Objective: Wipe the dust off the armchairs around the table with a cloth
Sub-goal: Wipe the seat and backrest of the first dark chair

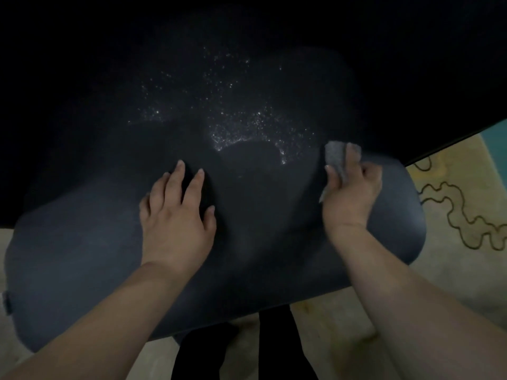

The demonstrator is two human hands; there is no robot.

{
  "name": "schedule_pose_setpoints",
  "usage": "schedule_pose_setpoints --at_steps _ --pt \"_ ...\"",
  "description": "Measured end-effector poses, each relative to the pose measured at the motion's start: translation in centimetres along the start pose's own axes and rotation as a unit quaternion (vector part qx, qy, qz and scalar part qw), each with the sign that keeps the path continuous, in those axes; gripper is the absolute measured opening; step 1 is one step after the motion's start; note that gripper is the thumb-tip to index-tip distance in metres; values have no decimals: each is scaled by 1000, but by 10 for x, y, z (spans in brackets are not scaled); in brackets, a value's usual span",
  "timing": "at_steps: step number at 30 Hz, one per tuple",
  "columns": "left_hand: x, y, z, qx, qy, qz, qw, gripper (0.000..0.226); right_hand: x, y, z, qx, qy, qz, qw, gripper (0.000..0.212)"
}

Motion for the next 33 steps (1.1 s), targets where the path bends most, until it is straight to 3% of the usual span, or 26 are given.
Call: schedule_pose_setpoints --at_steps 6,8,10,12,16,18,23,25,29,30,33 --pt "9 3 1 18 -21 -6 1000 61 -32 18 -19 -91 -197 -23 976 49" --pt "9 2 1 24 -21 2 999 62 -18 14 6 -59 -146 -42 987 49" --pt "8 0 2 29 -15 8 999 62 -1 7 32 -9 -29 -42 999 51" --pt "8 -1 3 30 -13 14 999 62 -8 12 35 -5 -8 -22 1000 52" --pt "11 -1 4 25 -22 22 999 63 -53 34 -12 -128 -218 6 967 50" --pt "12 -1 4 23 -25 20 999 63 -52 36 -13 -146 -262 -6 954 49" --pt "9 -4 6 25 -16 23 999 62 -25 34 45 -22 -44 -27 998 49" --pt "8 -3 6 22 -19 25 999 61 -42 41 34 -32 -58 3 998 49" --pt "10 -4 5 23 -28 21 999 61 -71 52 -16 -145 -271 7 951 48" --pt "11 -4 5 23 -30 19 999 61 -68 52 -11 -151 -289 -4 945 48" --pt "8 -4 7 25 -32 14 999 60 -44 45 26 -81 -158 -27 984 49"
Point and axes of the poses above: each hand's wrist, its own z-axis towards the middle knuckle, its own y-axis out of the palm, x = y × z, the point moved 4 cm from there along z, towards the middle knuckle, and after that the axes turned 3 degrees about x, right-handed, at the moved point
